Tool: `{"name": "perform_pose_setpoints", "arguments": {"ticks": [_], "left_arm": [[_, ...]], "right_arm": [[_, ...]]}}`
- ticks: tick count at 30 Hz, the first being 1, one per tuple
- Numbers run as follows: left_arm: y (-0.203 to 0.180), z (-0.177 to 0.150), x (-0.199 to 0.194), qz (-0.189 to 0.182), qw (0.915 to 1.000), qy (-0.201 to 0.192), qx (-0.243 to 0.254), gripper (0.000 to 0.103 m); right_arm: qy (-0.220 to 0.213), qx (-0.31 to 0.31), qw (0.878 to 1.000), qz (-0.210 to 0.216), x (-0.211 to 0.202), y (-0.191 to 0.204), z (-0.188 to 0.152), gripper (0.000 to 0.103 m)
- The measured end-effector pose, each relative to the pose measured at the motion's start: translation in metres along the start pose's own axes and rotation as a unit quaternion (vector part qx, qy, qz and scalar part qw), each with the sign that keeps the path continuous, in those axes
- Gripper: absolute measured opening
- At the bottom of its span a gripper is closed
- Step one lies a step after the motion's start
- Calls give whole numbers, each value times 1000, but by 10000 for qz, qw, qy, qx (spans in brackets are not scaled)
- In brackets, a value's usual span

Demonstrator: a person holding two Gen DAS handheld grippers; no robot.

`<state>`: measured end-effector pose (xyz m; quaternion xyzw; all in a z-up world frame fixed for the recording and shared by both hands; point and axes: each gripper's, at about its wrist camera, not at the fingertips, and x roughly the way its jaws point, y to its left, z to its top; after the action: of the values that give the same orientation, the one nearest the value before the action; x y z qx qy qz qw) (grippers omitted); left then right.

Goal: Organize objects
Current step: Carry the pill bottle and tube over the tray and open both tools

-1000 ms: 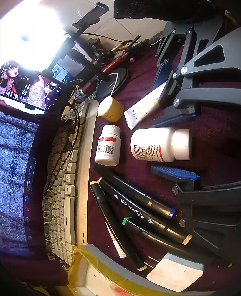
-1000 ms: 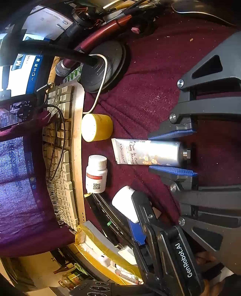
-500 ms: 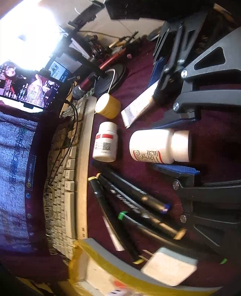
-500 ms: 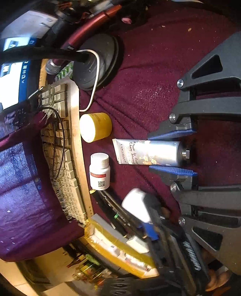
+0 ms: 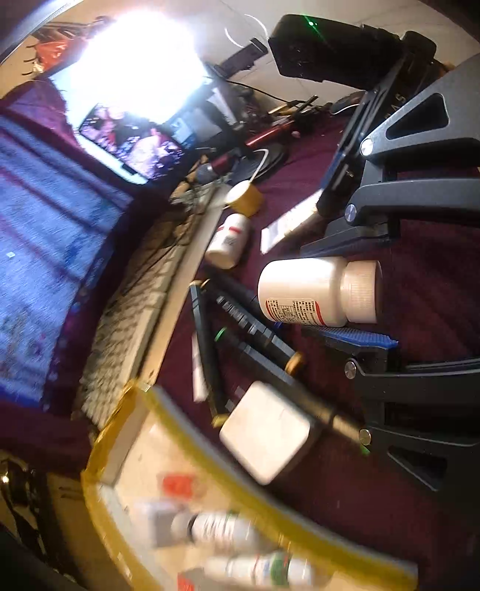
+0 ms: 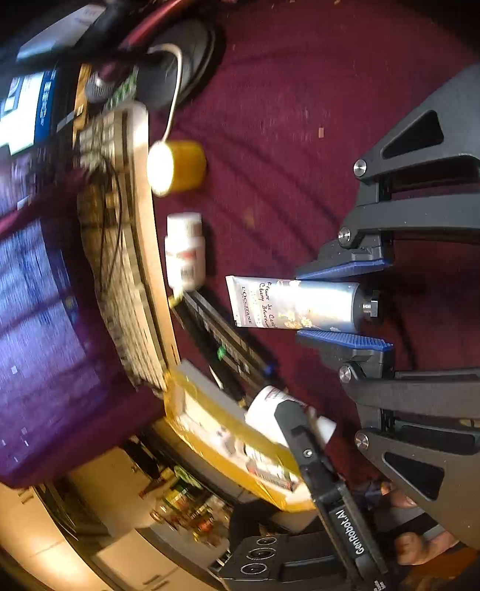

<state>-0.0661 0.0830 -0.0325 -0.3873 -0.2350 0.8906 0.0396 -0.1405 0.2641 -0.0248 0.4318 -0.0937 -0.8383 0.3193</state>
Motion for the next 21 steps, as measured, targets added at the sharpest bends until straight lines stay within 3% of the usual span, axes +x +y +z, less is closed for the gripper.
{"name": "perform_pose_setpoints", "arguments": {"ticks": [11, 14, 21], "left_arm": [[67, 17, -60, 409, 9971, -473, -443, 31], [84, 26, -78, 669, 9948, -619, -455, 31], [133, 52, -108, 1284, 9889, -559, -500, 31]], "right_arm": [[243, -502, 9973, 472, 31, 61, 5, 25], [270, -647, 9957, 606, 36, 78, 7, 25], [328, -1038, 9917, 679, 59, 117, 23, 25]]}}
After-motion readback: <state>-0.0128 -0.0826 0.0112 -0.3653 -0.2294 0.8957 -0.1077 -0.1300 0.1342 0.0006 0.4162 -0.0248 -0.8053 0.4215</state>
